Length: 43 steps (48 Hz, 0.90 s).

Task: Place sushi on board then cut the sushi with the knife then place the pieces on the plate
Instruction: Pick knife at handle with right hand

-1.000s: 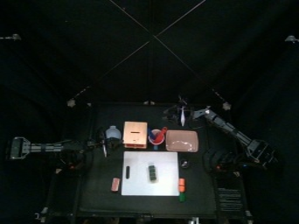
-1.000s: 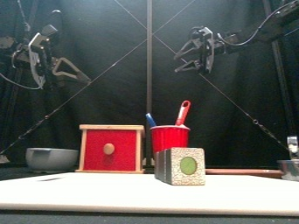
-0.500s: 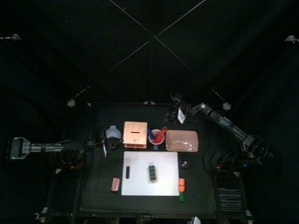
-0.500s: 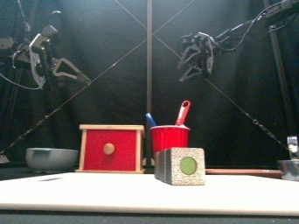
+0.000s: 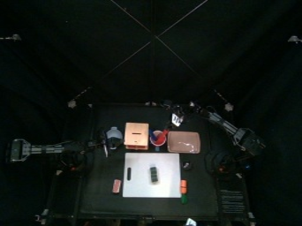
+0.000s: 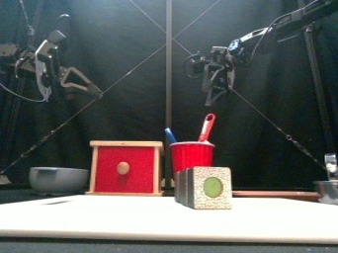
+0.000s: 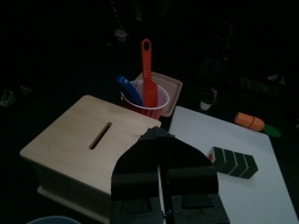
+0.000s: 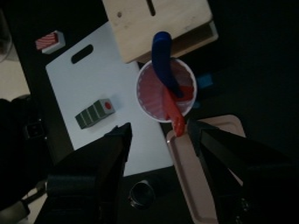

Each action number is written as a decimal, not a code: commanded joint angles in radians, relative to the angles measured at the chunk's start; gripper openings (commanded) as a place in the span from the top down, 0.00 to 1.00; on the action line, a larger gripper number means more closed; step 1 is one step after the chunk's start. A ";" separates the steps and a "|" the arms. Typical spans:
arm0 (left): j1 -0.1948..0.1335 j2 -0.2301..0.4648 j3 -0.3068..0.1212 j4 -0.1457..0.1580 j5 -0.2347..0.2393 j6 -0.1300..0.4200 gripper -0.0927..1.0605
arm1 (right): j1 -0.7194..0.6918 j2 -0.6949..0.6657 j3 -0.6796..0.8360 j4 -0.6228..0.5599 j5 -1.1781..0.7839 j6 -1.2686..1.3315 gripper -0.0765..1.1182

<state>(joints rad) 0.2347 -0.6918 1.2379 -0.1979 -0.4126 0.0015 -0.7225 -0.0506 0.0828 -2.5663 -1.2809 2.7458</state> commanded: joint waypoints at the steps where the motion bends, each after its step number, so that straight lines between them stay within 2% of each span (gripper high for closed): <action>1: 0.003 0.003 -0.018 -0.002 -0.005 0.002 0.94 | 0.003 0.021 -0.080 -0.020 -0.044 0.005 0.21; 27: 0.002 0.003 -0.009 0.000 -0.002 0.002 0.94 | 0.014 0.210 -0.270 -0.084 -0.250 0.003 0.21; 43: 0.003 0.002 0.000 0.000 -0.002 0.003 0.94 | 0.063 0.258 -0.253 -0.101 -0.250 0.002 0.21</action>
<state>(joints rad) 0.2347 -0.6903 1.2502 -0.1979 -0.4111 0.0031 -0.6703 0.2332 -0.1626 -2.6584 -1.5263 2.7504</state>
